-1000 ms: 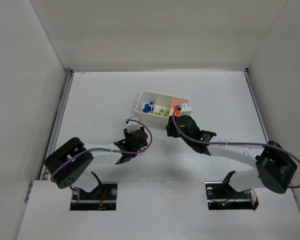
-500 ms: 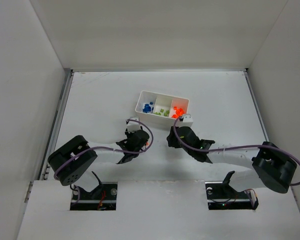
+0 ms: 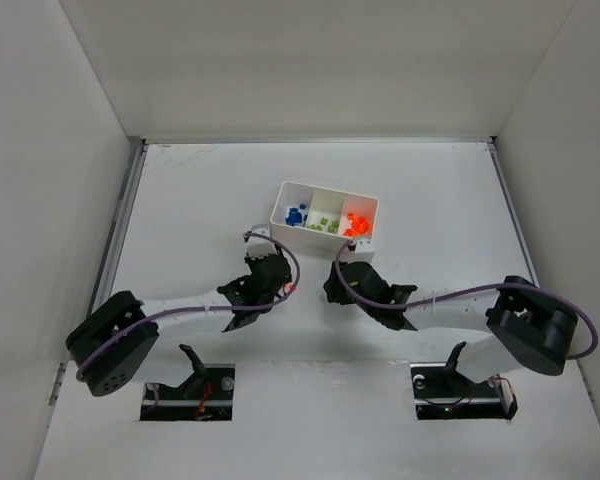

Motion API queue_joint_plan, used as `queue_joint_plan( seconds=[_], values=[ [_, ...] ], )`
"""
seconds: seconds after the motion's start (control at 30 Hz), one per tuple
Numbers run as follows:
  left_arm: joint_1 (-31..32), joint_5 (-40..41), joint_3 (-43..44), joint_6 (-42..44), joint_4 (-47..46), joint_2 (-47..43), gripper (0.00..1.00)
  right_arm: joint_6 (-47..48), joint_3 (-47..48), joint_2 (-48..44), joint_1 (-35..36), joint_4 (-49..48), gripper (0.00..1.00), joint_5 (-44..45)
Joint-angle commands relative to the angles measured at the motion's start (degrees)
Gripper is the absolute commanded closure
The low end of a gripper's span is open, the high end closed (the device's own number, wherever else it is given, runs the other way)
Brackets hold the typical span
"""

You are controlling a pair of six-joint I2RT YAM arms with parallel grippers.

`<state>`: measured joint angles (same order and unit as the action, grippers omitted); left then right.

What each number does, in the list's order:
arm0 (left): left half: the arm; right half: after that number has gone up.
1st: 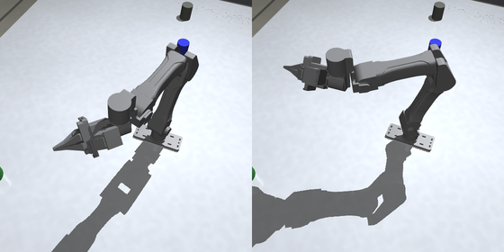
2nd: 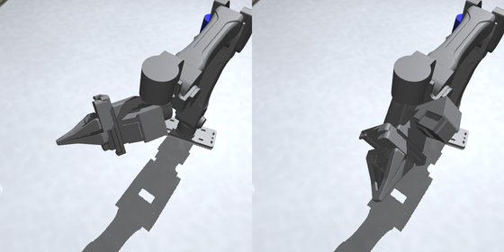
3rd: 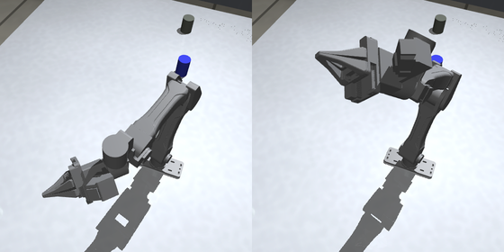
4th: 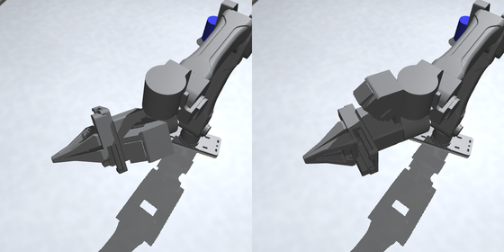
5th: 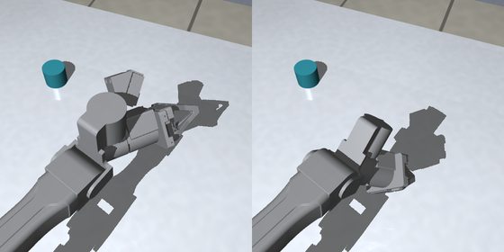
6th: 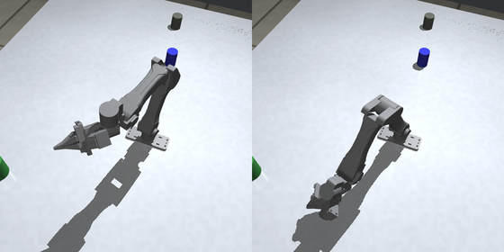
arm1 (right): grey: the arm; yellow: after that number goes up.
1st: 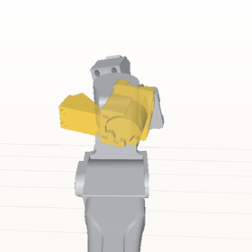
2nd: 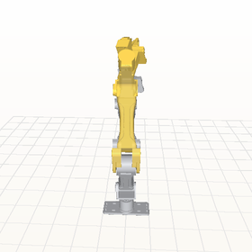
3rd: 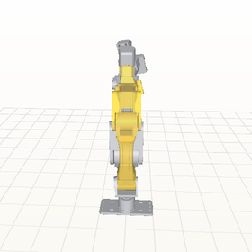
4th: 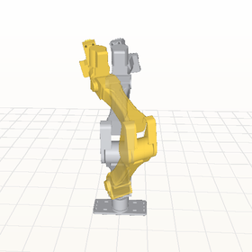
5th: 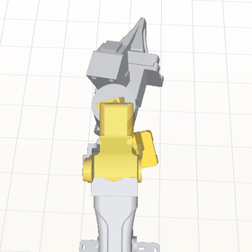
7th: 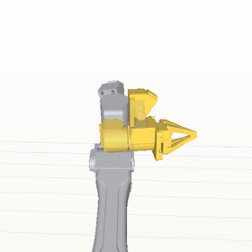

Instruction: Sort the legos into containers by color

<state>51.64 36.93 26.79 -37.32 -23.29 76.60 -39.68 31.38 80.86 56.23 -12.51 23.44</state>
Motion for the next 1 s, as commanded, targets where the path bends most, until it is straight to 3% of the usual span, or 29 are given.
queue_joint_plan(
  seconds=[0.0,0.43,0.8,0.87,0.97],
  values=[
    [-1.0,0.9,0.3,0.4,0.7,-6.4,0.76,0.1,2.2,2.2,1.2,-5.0,0.50,-0.9],
    [-13.0,-10.0,-5.0,-6.0,8.0,-26.2,0.76,10.1,19.5,21.3,6.0,-8.8,0.47,-1.1],
    [-15.9,-13.4,-6.0,-5.8,8.6,-27.8,0.76,13.1,26.7,29.2,5.5,-7.4,0.47,-2.3],
    [-16.0,-13.5,-6.6,-6.0,7.6,-27.7,0.76,13.2,27.9,30.1,5.6,-6.7,0.50,-1.8],
    [-16.2,-13.6,-6.1,-5.7,7.8,-27.4,0.76,12.4,29.0,30.8,5.6,-5.2,0.64,-1.8]
  ],
)
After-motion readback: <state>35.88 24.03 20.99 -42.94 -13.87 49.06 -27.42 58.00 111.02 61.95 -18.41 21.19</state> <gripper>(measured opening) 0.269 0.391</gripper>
